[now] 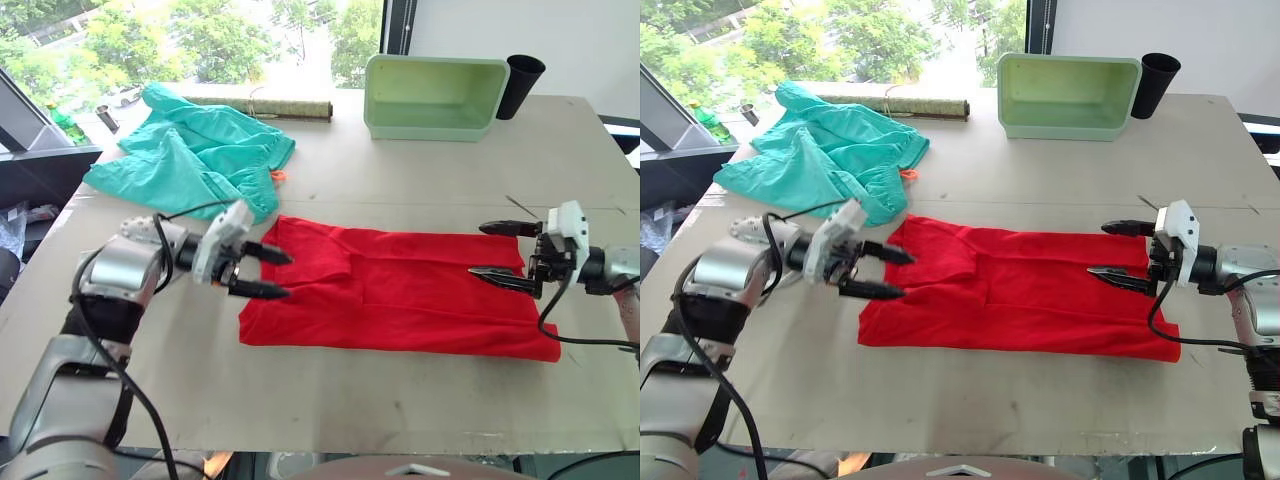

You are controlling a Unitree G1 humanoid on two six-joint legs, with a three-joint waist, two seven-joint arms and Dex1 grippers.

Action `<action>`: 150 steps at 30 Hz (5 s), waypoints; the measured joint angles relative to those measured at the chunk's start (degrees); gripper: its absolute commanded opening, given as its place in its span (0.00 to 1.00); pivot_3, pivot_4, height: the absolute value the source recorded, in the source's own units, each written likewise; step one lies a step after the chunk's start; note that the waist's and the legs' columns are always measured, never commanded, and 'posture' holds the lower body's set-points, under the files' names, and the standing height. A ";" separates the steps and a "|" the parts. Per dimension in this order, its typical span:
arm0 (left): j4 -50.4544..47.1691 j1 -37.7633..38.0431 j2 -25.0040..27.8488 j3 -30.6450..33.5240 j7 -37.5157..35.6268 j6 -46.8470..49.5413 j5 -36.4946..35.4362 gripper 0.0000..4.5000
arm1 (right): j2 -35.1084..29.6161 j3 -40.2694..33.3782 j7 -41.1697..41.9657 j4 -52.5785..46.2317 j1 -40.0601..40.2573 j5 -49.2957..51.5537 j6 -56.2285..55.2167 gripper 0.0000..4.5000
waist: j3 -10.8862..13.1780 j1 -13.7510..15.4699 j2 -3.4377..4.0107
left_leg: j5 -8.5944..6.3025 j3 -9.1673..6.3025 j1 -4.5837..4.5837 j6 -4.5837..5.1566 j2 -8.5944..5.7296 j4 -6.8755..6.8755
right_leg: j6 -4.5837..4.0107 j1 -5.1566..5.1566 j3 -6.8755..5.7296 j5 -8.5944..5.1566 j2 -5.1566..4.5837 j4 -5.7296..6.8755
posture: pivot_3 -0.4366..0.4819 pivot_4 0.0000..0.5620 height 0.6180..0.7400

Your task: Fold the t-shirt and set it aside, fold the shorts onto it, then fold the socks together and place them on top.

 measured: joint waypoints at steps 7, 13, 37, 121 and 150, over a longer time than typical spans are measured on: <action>21.98 -14.99 -8.26 -1.36 7.39 -13.80 10.85 0.99 | -2.74 2.59 -0.57 10.85 -7.31 -6.62 -0.11 1.00 | 0.01 -0.13 -0.01 | 0.01 0.11 -0.02 0.01 -0.03 0.03 | 0.01 -0.07 0.08 0.01 0.12 0.03 | 0.48 0.27 1.00; 37.92 -23.79 -14.74 -1.74 13.56 -25.00 17.67 0.99 | -3.39 8.03 -1.91 22.57 -16.64 -15.34 -1.31 1.00 | 0.01 -0.58 -0.02 | 0.01 0.23 -0.10 0.01 -0.02 0.04 | 0.02 -0.20 0.16 0.01 0.12 0.03 | 0.48 0.27 1.00; 52.71 -28.52 -16.55 -4.68 14.18 -39.37 33.57 0.59 | -2.13 12.37 -0.09 43.26 -27.04 -24.75 -12.57 0.00 | 0.01 -0.93 -0.01 | 0.01 0.39 -0.02 0.00 0.01 0.08 | 0.02 -0.31 0.29 0.01 0.10 0.32 | 0.48 0.27 1.00; -18.74 12.91 -3.48 -14.35 -0.21 -61.47 12.94 1.00 | -2.90 2.72 10.90 -14.92 17.73 -2.57 -13.43 0.99 | -0.01 -0.50 0.18 | -0.01 0.60 0.04 0.02 0.09 -0.11 | -0.13 -0.72 0.85 -0.06 0.17 0.71 | 0.48 0.27 1.00; -12.94 4.59 5.61 -35.64 0.06 -71.47 3.32 0.94 | -2.93 3.30 6.83 -23.37 22.53 -0.47 -8.88 1.00 | -0.04 -0.35 0.14 | 0.00 0.53 0.04 0.01 0.11 -0.10 | 0.04 -0.71 0.88 -0.17 0.34 0.71 | 0.48 0.27 1.00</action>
